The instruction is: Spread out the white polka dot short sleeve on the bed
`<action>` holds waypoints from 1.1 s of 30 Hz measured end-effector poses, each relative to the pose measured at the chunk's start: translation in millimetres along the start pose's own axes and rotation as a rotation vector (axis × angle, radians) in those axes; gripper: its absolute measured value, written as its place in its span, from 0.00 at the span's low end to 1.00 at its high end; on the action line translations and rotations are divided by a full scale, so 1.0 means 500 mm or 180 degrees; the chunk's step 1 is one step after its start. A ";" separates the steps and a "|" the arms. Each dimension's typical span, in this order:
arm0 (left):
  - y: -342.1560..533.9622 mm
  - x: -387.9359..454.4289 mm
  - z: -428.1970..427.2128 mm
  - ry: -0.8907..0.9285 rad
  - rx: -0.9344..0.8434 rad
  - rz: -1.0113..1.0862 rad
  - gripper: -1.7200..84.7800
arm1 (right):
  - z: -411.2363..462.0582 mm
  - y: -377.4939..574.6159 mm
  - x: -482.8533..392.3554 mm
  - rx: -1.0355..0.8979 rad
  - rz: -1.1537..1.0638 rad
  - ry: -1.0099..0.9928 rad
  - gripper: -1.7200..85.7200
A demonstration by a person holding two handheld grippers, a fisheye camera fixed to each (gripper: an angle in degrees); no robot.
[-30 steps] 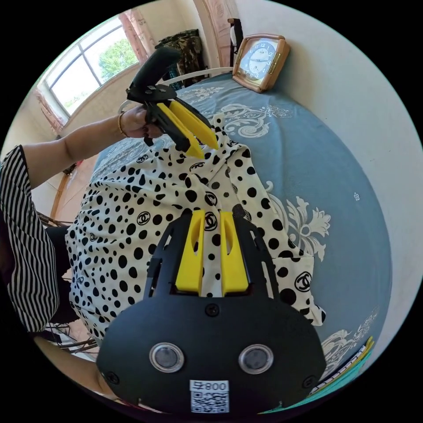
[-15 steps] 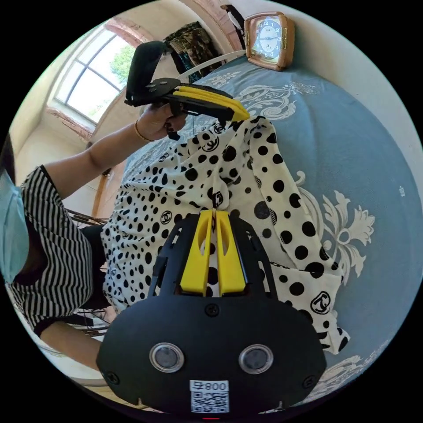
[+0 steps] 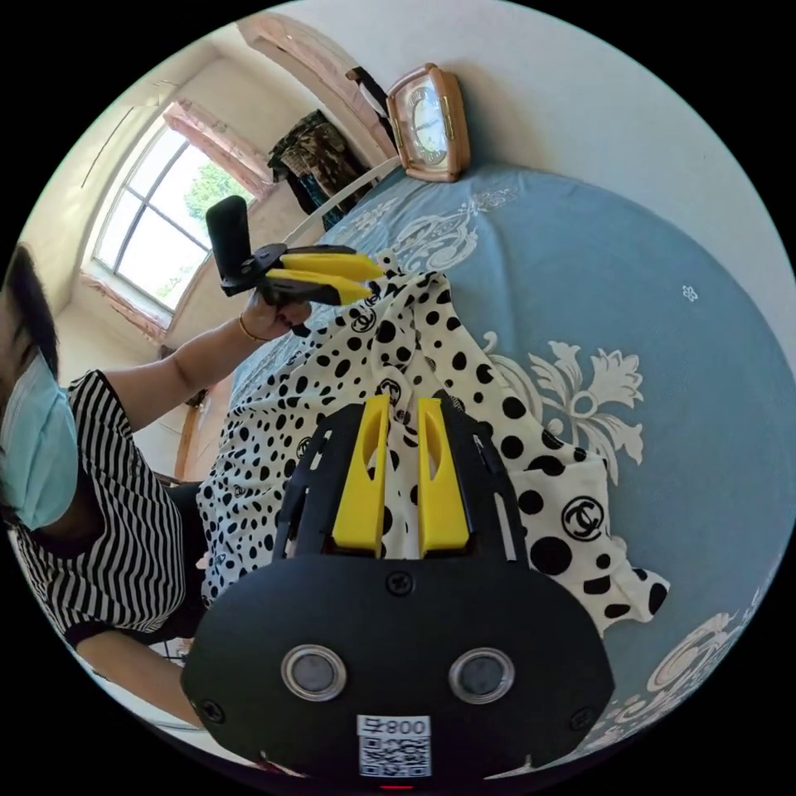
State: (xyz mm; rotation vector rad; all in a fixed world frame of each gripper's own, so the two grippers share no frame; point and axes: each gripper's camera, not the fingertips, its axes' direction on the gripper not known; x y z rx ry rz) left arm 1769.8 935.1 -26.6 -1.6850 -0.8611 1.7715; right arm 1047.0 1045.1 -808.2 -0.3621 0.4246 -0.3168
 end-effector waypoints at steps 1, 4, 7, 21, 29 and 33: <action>-0.001 0.008 0.001 -0.0024 -0.0044 0.0041 0.11 | -0.003 -0.003 -0.013 0.0087 -0.0110 0.0026 0.11; 0.003 0.033 0.008 -0.0056 -0.0225 0.0066 0.11 | 0.027 -0.031 -0.043 -0.0012 -0.0367 0.0093 0.12; 0.012 0.047 0.026 -0.0025 -0.0341 -0.0027 0.12 | 0.089 -0.062 -0.053 -0.0462 -0.0499 0.0177 0.13; -0.100 0.185 0.146 -0.0574 -0.1539 0.2093 0.07 | 0.097 -0.063 0.004 -0.0712 -0.0444 -0.0055 0.03; -0.193 0.120 0.165 0.0610 -0.1911 0.1714 0.03 | 0.074 -0.062 0.119 -0.0671 0.0076 -0.1377 0.03; -0.213 0.091 0.192 0.0933 -0.2105 0.1521 0.03 | 0.036 -0.048 0.141 -0.0313 0.0211 -0.1119 0.03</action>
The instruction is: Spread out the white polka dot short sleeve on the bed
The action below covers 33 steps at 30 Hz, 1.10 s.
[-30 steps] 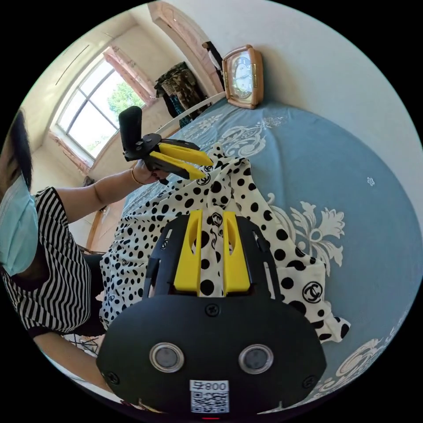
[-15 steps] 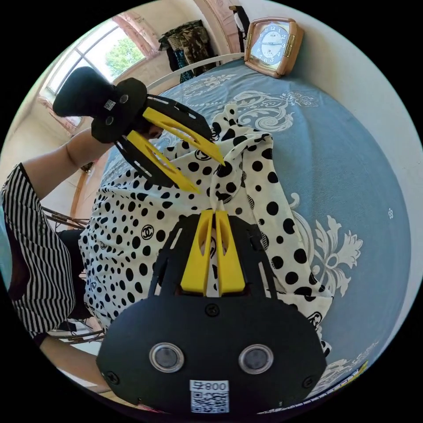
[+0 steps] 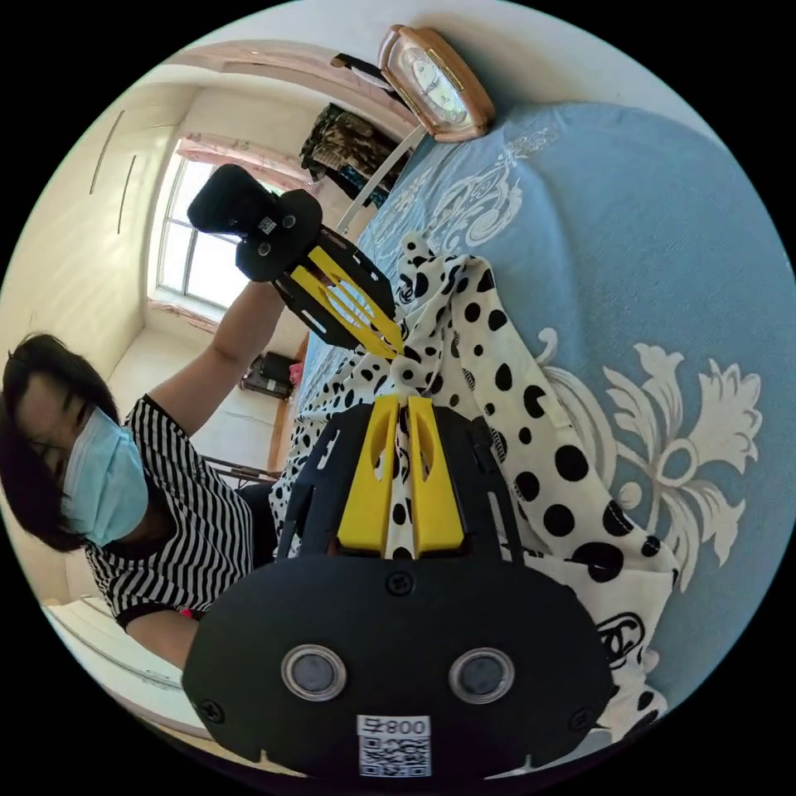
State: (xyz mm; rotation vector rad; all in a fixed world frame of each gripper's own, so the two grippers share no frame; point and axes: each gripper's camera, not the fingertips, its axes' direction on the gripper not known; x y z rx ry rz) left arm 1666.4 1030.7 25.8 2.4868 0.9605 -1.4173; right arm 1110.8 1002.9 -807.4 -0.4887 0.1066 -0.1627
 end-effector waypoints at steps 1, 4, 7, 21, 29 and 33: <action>-0.001 0.000 -0.001 -0.0007 0.0001 0.0016 0.03 | -0.014 0.005 -0.009 0.0114 -0.0032 0.0131 0.03; -0.003 0.008 -0.006 -0.0128 -0.0044 0.0098 0.03 | -0.044 0.005 -0.021 0.0432 -0.0050 0.0357 0.03; 0.000 0.009 -0.017 -0.0210 0.0010 0.0102 0.03 | -0.026 -0.020 -0.033 0.0289 -0.0165 0.0313 0.02; 0.031 -0.067 -0.015 -0.0393 0.0006 -0.0271 0.04 | -0.032 0.001 -0.020 -0.0219 0.0182 0.0384 0.02; 0.101 -0.119 -0.027 -0.0030 0.0354 -0.0704 0.04 | -0.070 0.125 -0.099 -0.0044 -0.0035 0.0980 0.02; 0.156 -0.114 -0.056 -0.0067 0.0736 -0.0815 0.06 | -0.068 0.142 -0.100 0.0031 0.0059 0.1226 0.02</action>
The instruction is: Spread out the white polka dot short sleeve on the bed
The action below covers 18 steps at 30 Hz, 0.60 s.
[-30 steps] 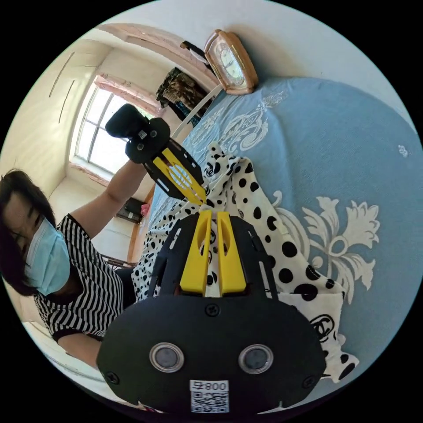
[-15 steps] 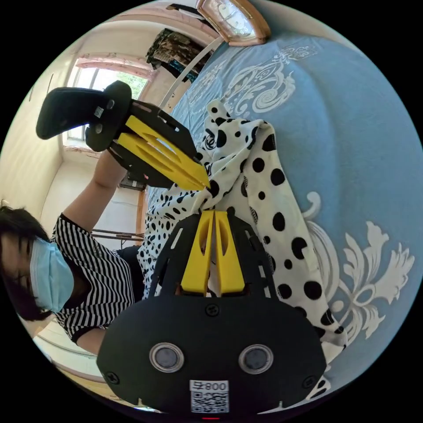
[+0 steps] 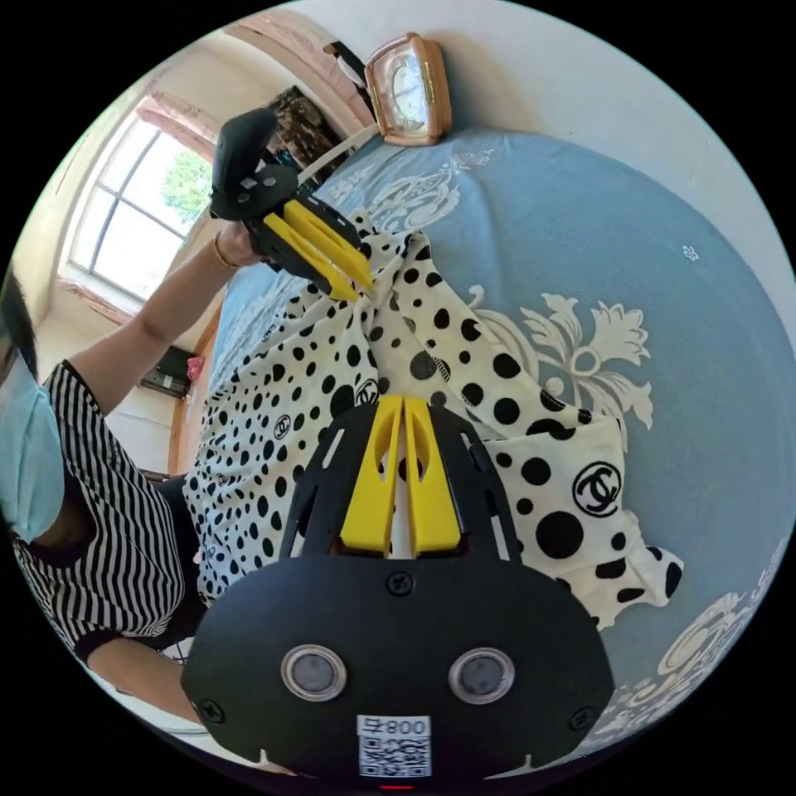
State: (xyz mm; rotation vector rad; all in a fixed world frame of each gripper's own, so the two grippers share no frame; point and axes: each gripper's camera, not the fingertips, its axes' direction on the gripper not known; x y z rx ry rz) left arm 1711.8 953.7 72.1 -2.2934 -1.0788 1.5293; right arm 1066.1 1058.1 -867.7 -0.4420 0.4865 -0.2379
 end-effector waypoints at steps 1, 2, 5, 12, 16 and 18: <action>0.008 -0.002 -0.005 0.0032 0.0066 -0.0023 0.07 | -0.021 0.010 -0.003 0.0209 -0.0005 0.0002 0.02; 0.026 -0.007 -0.013 0.0088 0.0182 -0.0081 0.07 | -0.033 0.017 -0.006 0.0327 -0.0003 0.0011 0.02; 0.078 -0.022 -0.031 0.0176 0.0496 -0.0281 0.08 | -0.089 0.067 -0.011 0.0726 0.0091 0.0102 0.03; 0.186 -0.054 -0.027 -0.0205 0.0698 -0.0896 0.06 | -0.111 0.168 0.024 0.0764 0.0706 0.0700 0.02; 0.218 -0.059 -0.046 -0.0671 0.0687 -0.0981 0.04 | -0.100 0.168 0.035 0.0650 0.0889 0.0998 0.02; 0.240 -0.072 -0.054 -0.0535 0.0763 -0.1069 0.04 | -0.102 0.169 0.035 0.0674 0.0916 0.0937 0.02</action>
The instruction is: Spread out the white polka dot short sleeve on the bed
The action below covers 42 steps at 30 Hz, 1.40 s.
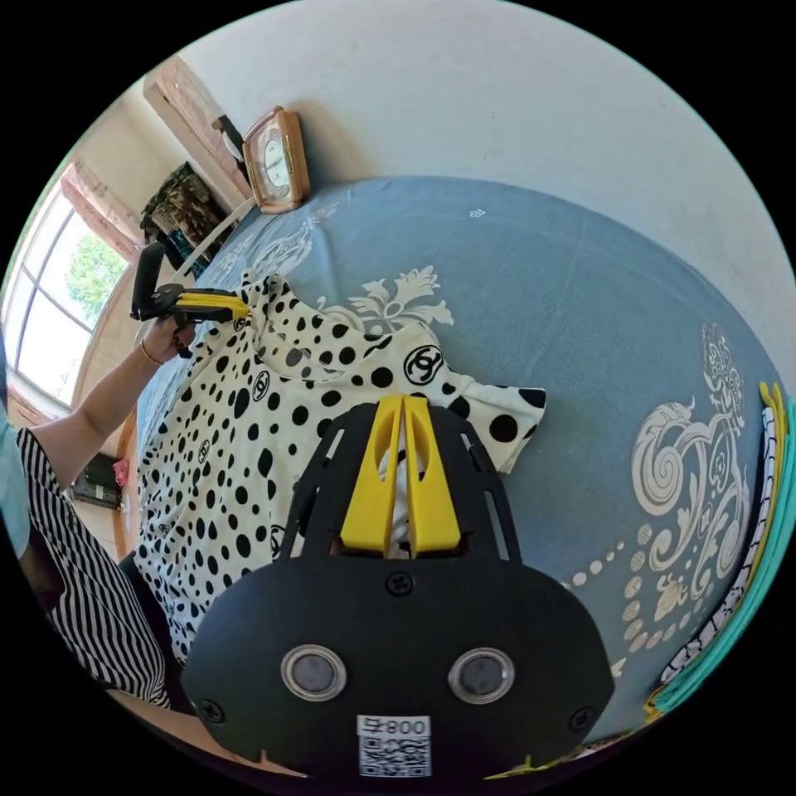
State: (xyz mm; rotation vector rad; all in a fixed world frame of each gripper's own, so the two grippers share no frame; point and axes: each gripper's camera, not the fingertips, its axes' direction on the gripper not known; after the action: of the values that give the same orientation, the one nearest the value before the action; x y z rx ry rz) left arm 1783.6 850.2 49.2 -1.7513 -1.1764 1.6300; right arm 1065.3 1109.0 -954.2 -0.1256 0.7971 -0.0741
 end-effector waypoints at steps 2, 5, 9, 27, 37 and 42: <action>0.013 -0.009 -0.010 0.0056 0.0059 -0.0055 0.04 | -0.005 0.006 -0.005 0.0035 0.0000 0.0005 0.02; 0.044 -0.019 -0.044 0.0189 0.0365 -0.0170 0.04 | -0.038 0.029 -0.015 0.0226 0.0032 0.0082 0.02; 0.092 -0.027 -0.068 0.0405 0.0554 -0.0284 0.04 | -0.088 0.089 -0.048 0.0514 -0.0043 -0.0086 0.02; 0.096 -0.005 -0.056 0.0146 0.0365 -0.0069 0.03 | 0.007 0.029 -0.155 0.0404 -0.0421 -0.0437 0.02; 0.112 -0.004 -0.048 0.0117 0.0301 -0.0056 0.02 | 0.247 -0.194 -0.294 -0.0518 -0.0982 -0.0708 0.02; 0.120 -0.015 -0.040 0.0323 0.0301 -0.0159 0.02 | 0.287 -0.219 -0.289 -0.0577 -0.0839 -0.1058 0.02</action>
State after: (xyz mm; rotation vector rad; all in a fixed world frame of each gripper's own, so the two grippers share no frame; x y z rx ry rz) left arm 1819.4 816.8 8.2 -1.7104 -1.0705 1.5241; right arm 1065.4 1029.1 -737.2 -0.4041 0.4506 -0.2243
